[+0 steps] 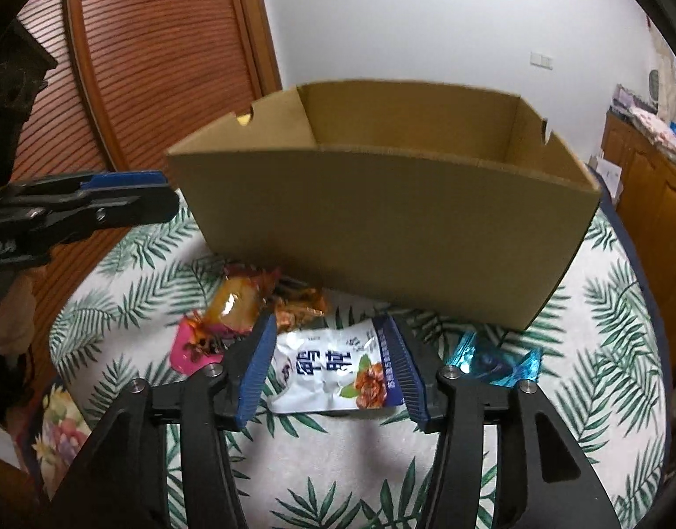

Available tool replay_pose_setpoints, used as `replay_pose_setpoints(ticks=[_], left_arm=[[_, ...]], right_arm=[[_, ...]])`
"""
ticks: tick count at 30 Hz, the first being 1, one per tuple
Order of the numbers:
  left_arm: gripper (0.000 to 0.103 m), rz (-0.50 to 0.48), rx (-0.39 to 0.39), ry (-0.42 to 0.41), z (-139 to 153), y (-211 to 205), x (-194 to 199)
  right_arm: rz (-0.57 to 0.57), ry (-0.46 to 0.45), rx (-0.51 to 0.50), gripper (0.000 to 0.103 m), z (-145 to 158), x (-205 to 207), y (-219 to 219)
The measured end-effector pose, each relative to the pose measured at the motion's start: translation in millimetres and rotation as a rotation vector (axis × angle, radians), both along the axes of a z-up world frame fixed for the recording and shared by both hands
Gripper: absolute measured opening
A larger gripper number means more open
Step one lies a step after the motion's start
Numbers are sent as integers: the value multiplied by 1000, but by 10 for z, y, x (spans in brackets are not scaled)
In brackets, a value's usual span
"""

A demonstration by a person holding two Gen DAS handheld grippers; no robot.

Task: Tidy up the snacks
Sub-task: 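Move both open tools back to the snacks beside the box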

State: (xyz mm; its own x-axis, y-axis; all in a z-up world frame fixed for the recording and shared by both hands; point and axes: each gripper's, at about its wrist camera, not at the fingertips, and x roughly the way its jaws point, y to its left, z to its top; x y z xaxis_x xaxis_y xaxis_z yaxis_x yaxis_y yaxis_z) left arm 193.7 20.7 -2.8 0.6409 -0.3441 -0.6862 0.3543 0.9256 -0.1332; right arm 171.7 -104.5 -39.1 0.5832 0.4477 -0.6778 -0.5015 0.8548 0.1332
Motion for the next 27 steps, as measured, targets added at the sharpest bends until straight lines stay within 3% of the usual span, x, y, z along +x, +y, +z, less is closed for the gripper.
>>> replay_pose_setpoints(ticks=[3, 11, 27], left_arm=[[50, 8, -5, 39, -174, -6, 15], [50, 51, 31, 115, -550, -93, 77], [51, 131, 71, 156, -770, -150, 262]], right_arm=[[1, 31, -23, 66, -119, 55, 26], [8, 55, -70, 76, -288, 115, 79], [30, 83, -128, 86, -428, 157, 150]])
